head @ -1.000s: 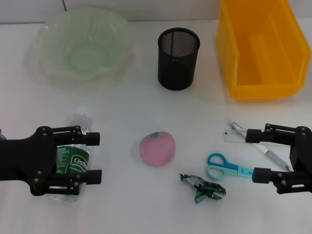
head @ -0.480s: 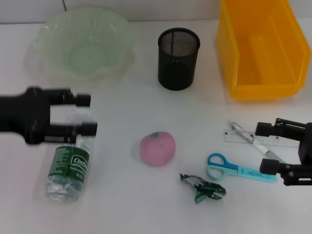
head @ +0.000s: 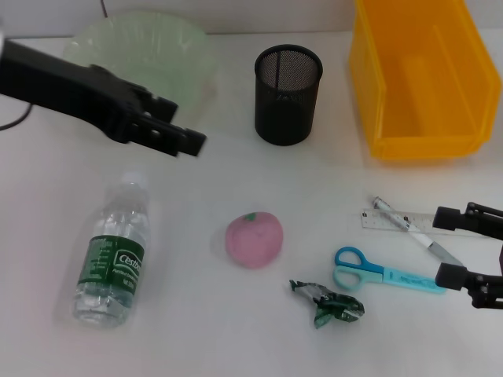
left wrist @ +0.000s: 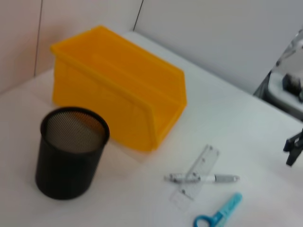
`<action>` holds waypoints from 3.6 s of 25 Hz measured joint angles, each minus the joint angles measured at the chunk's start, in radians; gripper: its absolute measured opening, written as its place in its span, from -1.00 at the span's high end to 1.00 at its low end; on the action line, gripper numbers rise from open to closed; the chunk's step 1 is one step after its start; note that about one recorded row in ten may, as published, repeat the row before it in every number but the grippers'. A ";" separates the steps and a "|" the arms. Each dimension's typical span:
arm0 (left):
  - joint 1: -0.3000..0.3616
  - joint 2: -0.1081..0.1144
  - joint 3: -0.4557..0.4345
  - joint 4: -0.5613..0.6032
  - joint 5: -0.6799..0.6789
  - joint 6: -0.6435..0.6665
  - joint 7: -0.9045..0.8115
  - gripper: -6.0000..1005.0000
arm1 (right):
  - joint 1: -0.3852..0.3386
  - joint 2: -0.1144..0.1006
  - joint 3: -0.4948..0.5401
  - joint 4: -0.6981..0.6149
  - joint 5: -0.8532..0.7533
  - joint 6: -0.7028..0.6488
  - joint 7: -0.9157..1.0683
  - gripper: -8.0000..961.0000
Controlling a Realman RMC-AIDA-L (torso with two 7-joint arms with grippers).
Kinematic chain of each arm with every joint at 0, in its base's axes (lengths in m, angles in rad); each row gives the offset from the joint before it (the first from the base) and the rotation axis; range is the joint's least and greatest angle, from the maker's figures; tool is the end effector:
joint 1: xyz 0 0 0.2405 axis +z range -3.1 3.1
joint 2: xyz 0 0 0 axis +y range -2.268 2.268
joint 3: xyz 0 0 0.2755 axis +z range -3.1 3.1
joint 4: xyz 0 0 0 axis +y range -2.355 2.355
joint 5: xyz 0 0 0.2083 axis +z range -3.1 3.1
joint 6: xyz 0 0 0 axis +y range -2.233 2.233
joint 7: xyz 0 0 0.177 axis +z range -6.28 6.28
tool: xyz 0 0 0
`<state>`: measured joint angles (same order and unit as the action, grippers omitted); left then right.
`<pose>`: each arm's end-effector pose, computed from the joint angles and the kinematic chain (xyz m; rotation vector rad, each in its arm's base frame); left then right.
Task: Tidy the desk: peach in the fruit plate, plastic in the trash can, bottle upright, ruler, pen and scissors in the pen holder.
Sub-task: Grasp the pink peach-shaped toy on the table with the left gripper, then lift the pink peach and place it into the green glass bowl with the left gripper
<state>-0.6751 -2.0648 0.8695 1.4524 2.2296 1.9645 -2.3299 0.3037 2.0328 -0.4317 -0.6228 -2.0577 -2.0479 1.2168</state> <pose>-0.1499 0.3517 0.0404 -2.8998 -0.8498 -0.1146 0.3014 0.2330 0.0122 -2.7173 0.6233 1.0824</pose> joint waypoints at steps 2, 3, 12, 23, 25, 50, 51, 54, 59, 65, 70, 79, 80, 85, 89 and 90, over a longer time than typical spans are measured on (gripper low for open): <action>-0.008 0.000 0.022 0.002 0.008 -0.002 -0.016 -0.51 | -0.006 -0.001 0.000 0.000 -0.002 0.003 0.000 -0.75; -0.008 0.000 0.022 0.002 0.008 -0.002 -0.016 -0.51 | -0.012 -0.003 0.000 -0.002 -0.003 0.006 0.000 -0.74; -0.050 -0.008 0.394 -0.023 0.039 -0.190 -0.052 -0.50 | -0.061 -0.028 -0.001 -0.003 -0.005 0.056 0.000 -0.74; -0.042 -0.015 0.676 -0.263 0.122 -0.531 0.022 -0.49 | -0.066 -0.029 -0.001 0.005 -0.006 0.089 0.000 -0.74; -0.036 -0.015 0.709 -0.280 0.121 -0.548 0.028 -0.49 | -0.066 -0.026 -0.001 0.005 -0.006 0.094 0.000 -0.73; 0.014 -0.015 0.782 -0.276 0.108 -0.612 0.046 0.65 | -0.056 -0.025 -0.002 0.031 -0.006 0.104 0.001 -0.72; 0.014 -0.015 0.782 -0.276 0.108 -0.612 0.046 0.68 | -0.057 -0.025 -0.002 0.031 -0.006 0.104 0.001 -0.72; 0.021 -0.014 0.770 -0.264 0.086 -0.614 0.056 0.80 | -0.057 -0.025 -0.001 0.031 -0.005 0.104 0.000 -0.72; 0.067 -0.008 0.651 -0.193 -0.006 -0.614 0.103 0.88 | -0.060 -0.024 -0.001 0.031 -0.005 0.109 0.000 -0.72; 0.091 -0.004 0.286 -0.155 -0.121 -0.665 0.174 0.84 | -0.057 -0.022 -0.001 0.039 -0.003 0.110 0.000 -0.72; 0.046 0.001 0.102 -0.250 -0.141 -0.783 0.224 0.77 | -0.041 -0.018 -0.006 0.053 -0.003 0.111 0.000 -0.71; -0.012 0.002 0.076 -0.432 -0.120 -1.062 0.247 0.64 | -0.018 0.002 -0.009 0.054 -0.003 0.111 0.000 -0.71; -0.001 -0.004 0.102 -0.433 -0.119 -1.096 0.264 0.60 | -0.017 0.004 -0.008 0.054 -0.004 0.111 -0.001 -0.71; 0.032 -0.005 0.130 -0.434 -0.124 -1.173 0.270 0.43 | -0.017 0.006 -0.010 0.054 -0.004 0.113 0.000 -0.71; 0.065 -0.004 0.128 -0.414 -0.145 -1.164 0.265 0.28 | -0.017 0.006 -0.010 0.054 -0.005 0.113 0.000 -0.70; 0.079 -0.003 0.126 -0.403 -0.166 -1.135 0.261 0.21 | -0.017 0.006 -0.007 0.054 -0.004 0.112 0.000 -0.70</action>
<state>-0.5965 -2.0674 0.9958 1.0496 2.0638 0.8300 -2.0689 0.2868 2.0391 -0.4391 -0.5691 -2.0618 -1.9359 1.2165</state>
